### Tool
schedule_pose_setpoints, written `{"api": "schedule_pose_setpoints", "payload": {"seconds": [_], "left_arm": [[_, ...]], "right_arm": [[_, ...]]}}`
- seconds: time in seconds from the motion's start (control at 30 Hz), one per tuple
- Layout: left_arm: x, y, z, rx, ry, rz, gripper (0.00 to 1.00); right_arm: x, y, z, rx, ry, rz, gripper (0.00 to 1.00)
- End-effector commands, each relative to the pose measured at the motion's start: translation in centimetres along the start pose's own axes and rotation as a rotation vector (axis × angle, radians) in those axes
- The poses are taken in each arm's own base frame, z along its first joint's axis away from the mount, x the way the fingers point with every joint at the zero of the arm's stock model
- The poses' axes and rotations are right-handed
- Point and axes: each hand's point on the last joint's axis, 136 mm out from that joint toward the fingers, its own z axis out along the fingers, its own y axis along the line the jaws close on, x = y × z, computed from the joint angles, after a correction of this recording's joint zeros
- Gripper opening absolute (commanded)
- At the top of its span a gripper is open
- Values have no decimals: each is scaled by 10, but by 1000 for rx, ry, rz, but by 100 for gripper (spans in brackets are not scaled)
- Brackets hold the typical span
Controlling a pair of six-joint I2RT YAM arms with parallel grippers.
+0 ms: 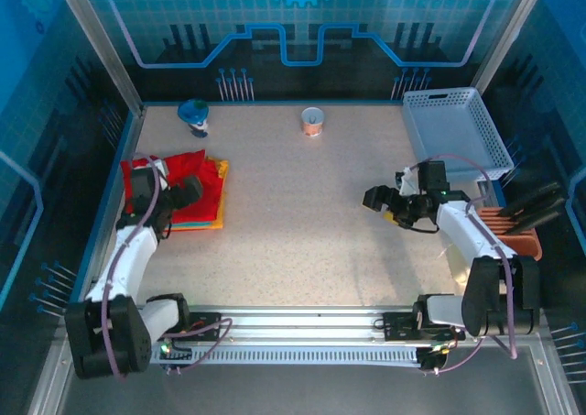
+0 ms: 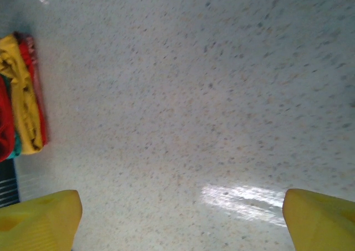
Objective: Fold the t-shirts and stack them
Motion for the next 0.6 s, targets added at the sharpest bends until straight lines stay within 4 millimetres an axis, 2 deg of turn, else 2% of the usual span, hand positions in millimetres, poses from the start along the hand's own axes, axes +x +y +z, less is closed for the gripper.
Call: {"api": "schedule_pose_setpoints", "payload": {"seconds": [0.0,0.13,0.33,0.43,0.57], "left_arm": [[-24,-12,2,44,-173,50,99],[-13,-10,15,28,-221,63,99],[-2,-12,25,22,-264,135,99],[-1,-12,27,33,-292,144,99],[9,-23,30,87,-310,161,99]], "right_arm": [[-18,-12,-15,95,-114,-51,96],[-34,-26,-33,218,-241,-93,100],[-54,-65,-68,517,-424,-150,100],[-61,-81,-72,573,-552,-186,100],[-72,-84,-77,588,-720,-277,100]]}}
